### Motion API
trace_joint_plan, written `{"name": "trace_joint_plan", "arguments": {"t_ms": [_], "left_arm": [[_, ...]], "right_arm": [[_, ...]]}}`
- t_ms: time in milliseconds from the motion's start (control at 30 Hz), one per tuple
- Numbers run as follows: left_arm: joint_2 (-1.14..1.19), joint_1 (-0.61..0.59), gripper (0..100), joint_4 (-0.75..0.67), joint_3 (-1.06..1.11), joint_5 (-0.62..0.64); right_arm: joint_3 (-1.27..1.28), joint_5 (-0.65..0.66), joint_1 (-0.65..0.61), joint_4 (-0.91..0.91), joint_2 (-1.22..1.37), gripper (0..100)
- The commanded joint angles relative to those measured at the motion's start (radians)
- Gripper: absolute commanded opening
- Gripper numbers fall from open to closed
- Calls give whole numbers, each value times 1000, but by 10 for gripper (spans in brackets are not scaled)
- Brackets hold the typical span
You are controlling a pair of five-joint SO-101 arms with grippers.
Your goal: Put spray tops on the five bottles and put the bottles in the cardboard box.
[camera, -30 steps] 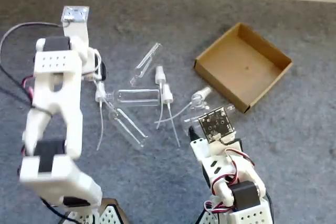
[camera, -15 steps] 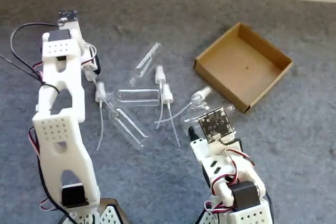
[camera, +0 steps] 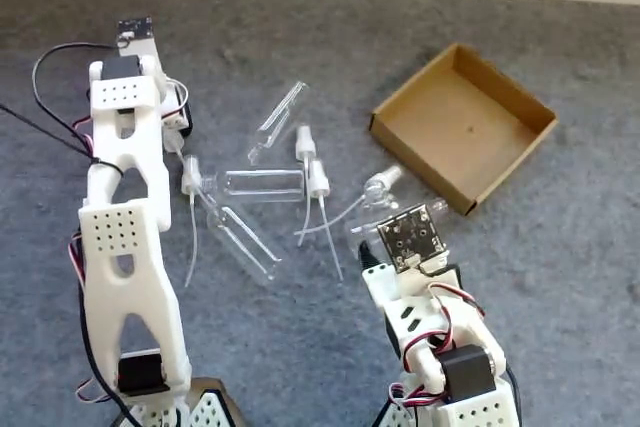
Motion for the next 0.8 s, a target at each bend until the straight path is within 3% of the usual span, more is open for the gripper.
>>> {"name": "trace_joint_plan", "arguments": {"t_ms": [0,367,500,667,767], "left_arm": [[-16,-7,57,37,-71,8],[-27,4,56,41,-102,6],[-71,44,56,137,-211,9],[-116,113,53,288,-410,9],[-122,157,53,307,-519,9]], "right_arm": [[-12,-9,5,-33,-13,78],[-12,-51,5,-73,-13,78],[42,-198,10,-162,-13,78],[94,-212,10,-226,-13,78],[97,-212,7,-226,-13,78]]}}
